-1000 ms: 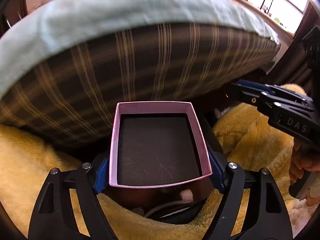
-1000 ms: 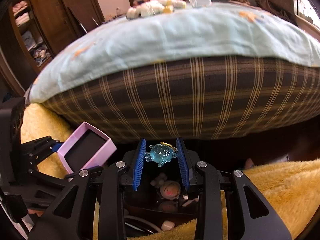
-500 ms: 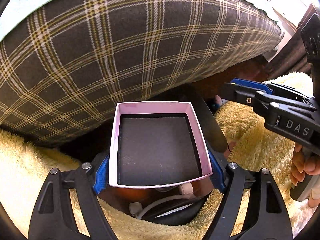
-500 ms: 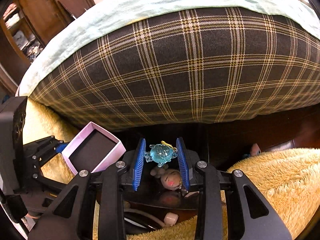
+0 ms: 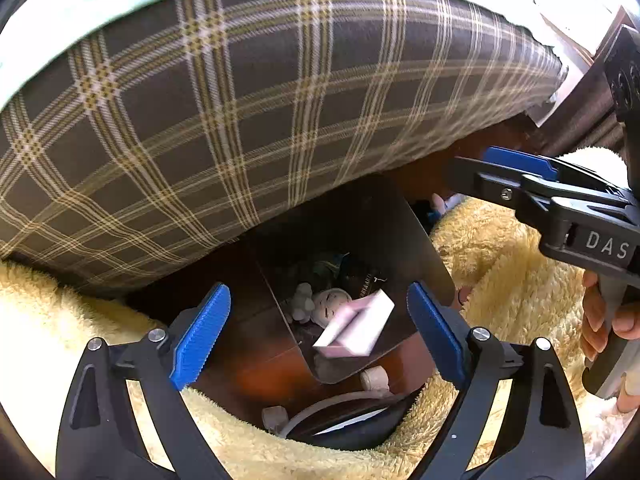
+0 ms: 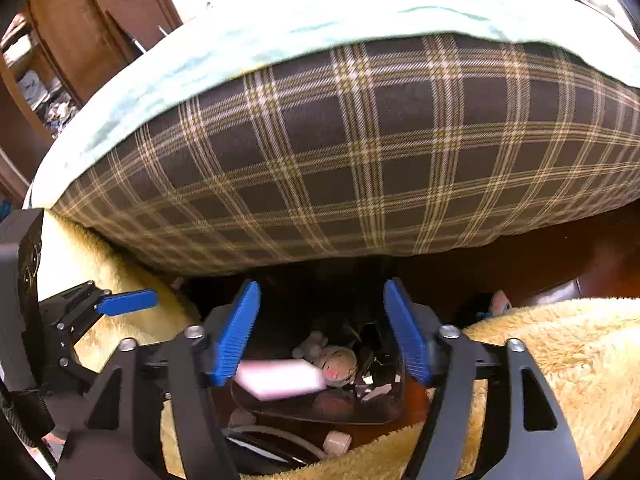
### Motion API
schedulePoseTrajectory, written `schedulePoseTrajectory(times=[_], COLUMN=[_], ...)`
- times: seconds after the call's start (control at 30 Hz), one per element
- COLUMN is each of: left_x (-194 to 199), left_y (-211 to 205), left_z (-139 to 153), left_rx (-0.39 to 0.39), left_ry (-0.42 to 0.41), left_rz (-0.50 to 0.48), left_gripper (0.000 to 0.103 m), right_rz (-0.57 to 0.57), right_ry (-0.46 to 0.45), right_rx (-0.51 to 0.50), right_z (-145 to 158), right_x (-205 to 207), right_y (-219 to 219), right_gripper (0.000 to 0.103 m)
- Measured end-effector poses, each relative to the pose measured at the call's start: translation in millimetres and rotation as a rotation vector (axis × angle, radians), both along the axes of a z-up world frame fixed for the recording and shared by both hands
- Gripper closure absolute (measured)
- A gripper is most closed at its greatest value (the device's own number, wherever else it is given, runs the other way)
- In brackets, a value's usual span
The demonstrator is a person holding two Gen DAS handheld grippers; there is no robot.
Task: Collect trash
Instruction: 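Lower both tools to the bin and release the pink box and teether, then move both tools back over the bed toward the yellow-capped tube and white cup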
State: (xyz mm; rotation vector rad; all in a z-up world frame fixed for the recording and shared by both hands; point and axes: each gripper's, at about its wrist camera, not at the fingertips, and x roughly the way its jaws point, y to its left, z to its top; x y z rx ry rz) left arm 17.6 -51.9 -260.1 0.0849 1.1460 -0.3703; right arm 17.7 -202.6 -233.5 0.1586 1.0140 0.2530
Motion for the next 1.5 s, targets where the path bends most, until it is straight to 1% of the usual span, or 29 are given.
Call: schedulePoseTrajectory(times=[0.13, 0.27, 0.4, 0.47, 0.57, 0.6, 0.67, 0.73, 0.83, 0.97, 1.03, 1.17, 1.27, 1.4, 1.47, 1.5], left_x=[-3, -6, -5, -3, 7, 11, 21, 30, 44, 65, 75, 100, 123, 151, 161, 167], left_y=[7, 19, 27, 32, 38, 39, 43, 45, 49, 51, 52, 56, 61, 69, 69, 68], left_z=[13, 34, 68, 87, 109, 114, 125, 133, 141, 155, 159, 169, 172, 168, 165, 164], left_rx=[-0.01, -0.033, -0.046, -0.053, -0.049, -0.044, -0.039, -0.042, -0.04, -0.022, -0.012, -0.016, -0.006, -0.018, -0.007, 0.012], left_ry=[-0.027, -0.072, -0.162, -0.218, -0.281, -0.291, -0.322, -0.343, -0.378, -0.421, -0.441, -0.467, -0.46, -0.43, -0.417, -0.419], left_rz=[0.01, 0.024, 0.038, 0.053, 0.076, 0.078, 0.089, 0.095, 0.112, 0.123, 0.127, 0.14, 0.169, 0.195, 0.185, 0.18], left_gripper=[0.014, 0.014, 0.013, 0.011, 0.01, 0.01, 0.01, 0.009, 0.008, 0.008, 0.008, 0.008, 0.008, 0.008, 0.008, 0.008], right_rz=[-0.014, -0.022, -0.03, -0.034, -0.045, -0.048, -0.038, -0.02, -0.006, -0.018, -0.027, -0.04, -0.029, 0.009, 0.025, 0.031], right_ry=[-0.021, -0.066, -0.153, -0.201, -0.271, -0.283, -0.316, -0.345, -0.367, -0.386, -0.393, -0.378, -0.372, -0.342, -0.32, -0.307], right_rx=[0.016, 0.01, -0.022, -0.04, -0.064, -0.066, -0.065, -0.07, -0.079, -0.055, -0.038, -0.015, -0.036, -0.047, -0.051, -0.058], right_z=[13, 34, 68, 85, 112, 118, 131, 139, 139, 146, 144, 146, 148, 145, 140, 138], right_x=[4, 6, 12, 17, 32, 35, 46, 56, 70, 91, 102, 135, 157, 183, 196, 204], right_y=[-9, -19, -29, -33, -35, -36, -36, -32, -21, -20, -14, -9, 0, 13, 20, 24], right_gripper=[0.022, 0.02, 0.017, 0.016, 0.014, 0.013, 0.012, 0.012, 0.012, 0.012, 0.012, 0.012, 0.012, 0.013, 0.015, 0.019])
